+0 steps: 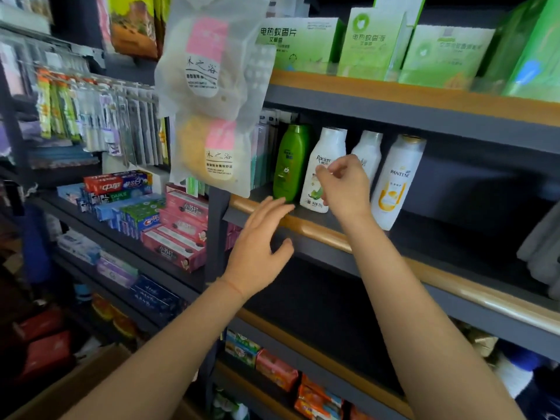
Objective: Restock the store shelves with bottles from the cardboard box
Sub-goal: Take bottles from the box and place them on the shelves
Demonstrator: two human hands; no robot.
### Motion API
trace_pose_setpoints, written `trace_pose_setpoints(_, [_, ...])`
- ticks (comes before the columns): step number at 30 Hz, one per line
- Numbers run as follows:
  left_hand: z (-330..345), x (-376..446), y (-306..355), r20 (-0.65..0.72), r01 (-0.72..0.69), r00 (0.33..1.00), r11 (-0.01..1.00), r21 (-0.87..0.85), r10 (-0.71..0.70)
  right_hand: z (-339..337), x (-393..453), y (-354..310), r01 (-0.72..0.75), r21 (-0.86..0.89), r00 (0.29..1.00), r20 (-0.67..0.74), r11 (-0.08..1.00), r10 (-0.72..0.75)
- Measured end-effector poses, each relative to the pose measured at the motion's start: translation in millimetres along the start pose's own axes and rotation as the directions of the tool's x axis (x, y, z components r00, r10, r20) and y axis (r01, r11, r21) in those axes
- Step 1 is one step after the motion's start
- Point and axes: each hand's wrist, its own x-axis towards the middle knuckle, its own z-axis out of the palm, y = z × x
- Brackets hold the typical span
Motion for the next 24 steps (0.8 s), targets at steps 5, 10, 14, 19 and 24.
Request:
trace_pose_setpoints(5, [-38.7, -99.7, -81.3, -0.024, 0.466, 0.885, 0.883, 0.048, -0.466, 57.8, -97.4, -0.7, -0.092, 0.225, 0.906, 0.423, 0.97, -0.012])
trace_pose_setpoints(10, [-78.2, -262.1, -169.1, 0.014, 0.831, 0.517, 0.506, 0.23, -0.856, 194.0, -224.4, 106.0, -0.398, -0.145, 0.464, 0.82, 0.906, 0.335])
trace_pose_setpoints(14, [-108.9, -377.0, -211.3, -0.032, 0.884, 0.317, 0.283, 0.372, -0.948, 270.5, -335.8, 184.5, -0.467, -0.471, 0.104, 0.811, 0.748, 0.576])
trace_pose_setpoints(19, [-146.7, -491.6, -244.7, -0.252, 0.814, 0.333, 0.142, 0.563, -0.909, 333.3, -440.5, 249.7, -0.363, -0.702, -0.074, 0.677, 0.613, 0.732])
trace_pose_setpoints(24, [-153.9, -533.4, -252.7, -0.229, 0.825, 0.396, 0.235, 0.514, -0.889, 362.2, -520.7, 305.8, -0.205, -0.819, -0.074, 0.559, 0.536, 0.826])
